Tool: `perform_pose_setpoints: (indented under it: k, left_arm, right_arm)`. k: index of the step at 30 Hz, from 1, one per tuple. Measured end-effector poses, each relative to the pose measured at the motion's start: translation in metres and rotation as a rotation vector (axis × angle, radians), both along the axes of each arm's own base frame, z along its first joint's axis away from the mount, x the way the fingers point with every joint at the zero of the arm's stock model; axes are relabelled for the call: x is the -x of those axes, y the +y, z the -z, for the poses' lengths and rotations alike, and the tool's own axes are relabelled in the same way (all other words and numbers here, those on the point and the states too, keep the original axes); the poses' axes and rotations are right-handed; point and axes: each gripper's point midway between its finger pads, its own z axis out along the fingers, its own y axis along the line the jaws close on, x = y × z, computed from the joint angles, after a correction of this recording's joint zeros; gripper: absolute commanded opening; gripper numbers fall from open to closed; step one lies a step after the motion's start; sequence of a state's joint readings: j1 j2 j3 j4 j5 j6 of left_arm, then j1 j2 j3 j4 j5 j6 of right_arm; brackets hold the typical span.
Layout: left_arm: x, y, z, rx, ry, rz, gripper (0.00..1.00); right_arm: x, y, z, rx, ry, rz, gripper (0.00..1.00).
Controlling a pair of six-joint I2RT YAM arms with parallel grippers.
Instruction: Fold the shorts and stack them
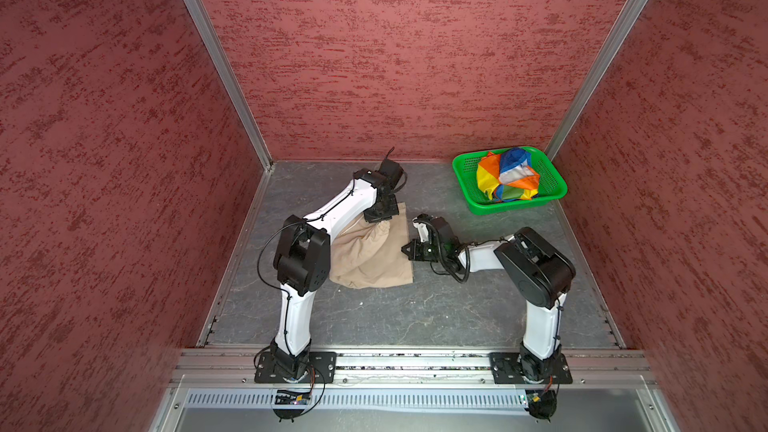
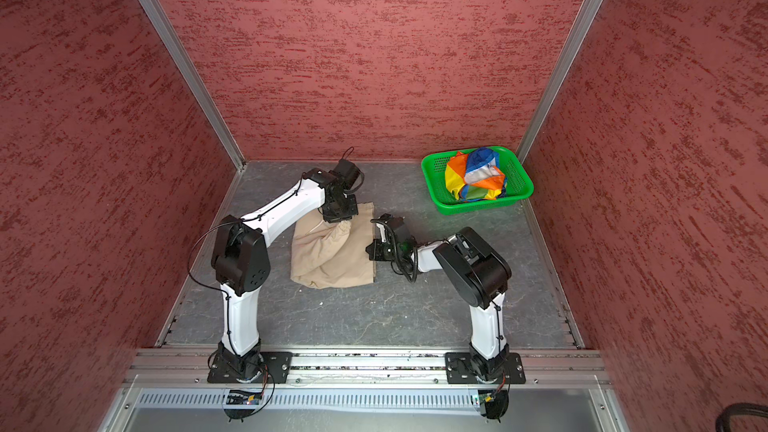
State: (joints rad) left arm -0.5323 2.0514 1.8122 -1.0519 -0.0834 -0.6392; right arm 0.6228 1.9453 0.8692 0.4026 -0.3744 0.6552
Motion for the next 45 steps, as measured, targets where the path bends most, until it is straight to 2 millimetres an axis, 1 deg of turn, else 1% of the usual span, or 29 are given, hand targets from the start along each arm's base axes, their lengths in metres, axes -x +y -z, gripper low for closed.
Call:
perform_pose_setpoints:
  k: [1,3,4,5,6,7,8,12,16,21,26,29,32,34,36,39,41,43,45]
  left_arm:
    - [0.000,-0.002,0.004,-0.001,0.006,0.004,0.16]
    - [0.001,-0.006,0.011,-0.002,0.018,0.010,0.29]
    - [0.001,-0.008,0.014,0.000,0.026,0.012,0.37]
    - [0.001,-0.011,0.016,0.005,0.029,0.019,0.47]
    - [0.001,-0.014,0.017,0.012,0.029,0.020,0.55]
    - [0.001,-0.017,0.019,0.017,0.030,0.027,0.60]
    - [0.000,-0.021,0.019,0.026,0.030,0.029,0.62]
    - [0.001,-0.031,0.021,0.051,0.032,0.045,0.68]
    - [-0.001,-0.039,0.020,0.076,0.027,0.056,0.70]
    - [-0.004,-0.042,0.015,0.091,0.015,0.057,0.72]
    - [-0.010,-0.039,0.004,0.103,-0.009,0.053,0.73]
    - [-0.015,-0.031,-0.011,0.116,-0.038,0.040,0.72]
    - [-0.019,-0.016,-0.032,0.134,-0.080,0.018,0.72]
    - [-0.019,0.000,-0.046,0.144,-0.109,-0.003,0.72]
    - [-0.016,0.018,-0.055,0.150,-0.128,-0.028,0.71]
    - [-0.004,0.045,-0.058,0.157,-0.133,-0.063,0.59]
    - [0.006,0.061,-0.054,0.156,-0.127,-0.080,0.53]
    - [0.016,0.072,-0.047,0.150,-0.110,-0.089,0.50]
    - [0.024,0.077,-0.039,0.146,-0.092,-0.092,0.50]
  right_arm:
    - [0.000,0.000,0.000,0.000,-0.001,0.000,0.00]
    - [0.000,0.000,0.000,0.000,-0.001,0.000,0.00]
    - [0.000,0.000,0.000,-0.001,-0.001,0.000,0.00]
    - [0.000,0.000,0.000,-0.001,-0.002,0.000,0.00]
    - [0.000,0.000,0.000,-0.001,-0.002,0.000,0.00]
    - [0.000,0.000,0.000,-0.001,-0.002,0.000,0.00]
    - [0.000,0.000,0.000,-0.002,-0.003,0.000,0.00]
    - [0.001,0.000,0.000,-0.004,-0.006,0.000,0.00]
    - [0.001,-0.001,0.001,-0.005,-0.007,0.000,0.00]
    - [0.005,-0.004,0.000,0.007,0.004,0.002,0.00]
    - [0.020,-0.019,-0.001,0.053,0.032,0.012,0.00]
    - [0.031,-0.032,-0.001,0.099,0.051,0.023,0.00]
    - [0.037,-0.043,-0.005,0.145,0.055,0.036,0.00]
    - [0.039,-0.051,-0.011,0.176,0.048,0.047,0.00]
    - [0.040,-0.058,-0.018,0.206,0.033,0.061,0.00]
    - [0.041,-0.068,-0.029,0.242,0.009,0.079,0.00]
    - [0.038,-0.068,-0.038,0.252,-0.004,0.082,0.00]
    - [0.030,-0.063,-0.052,0.240,-0.027,0.080,0.00]
    - [0.020,-0.053,-0.070,0.207,-0.057,0.074,0.00]
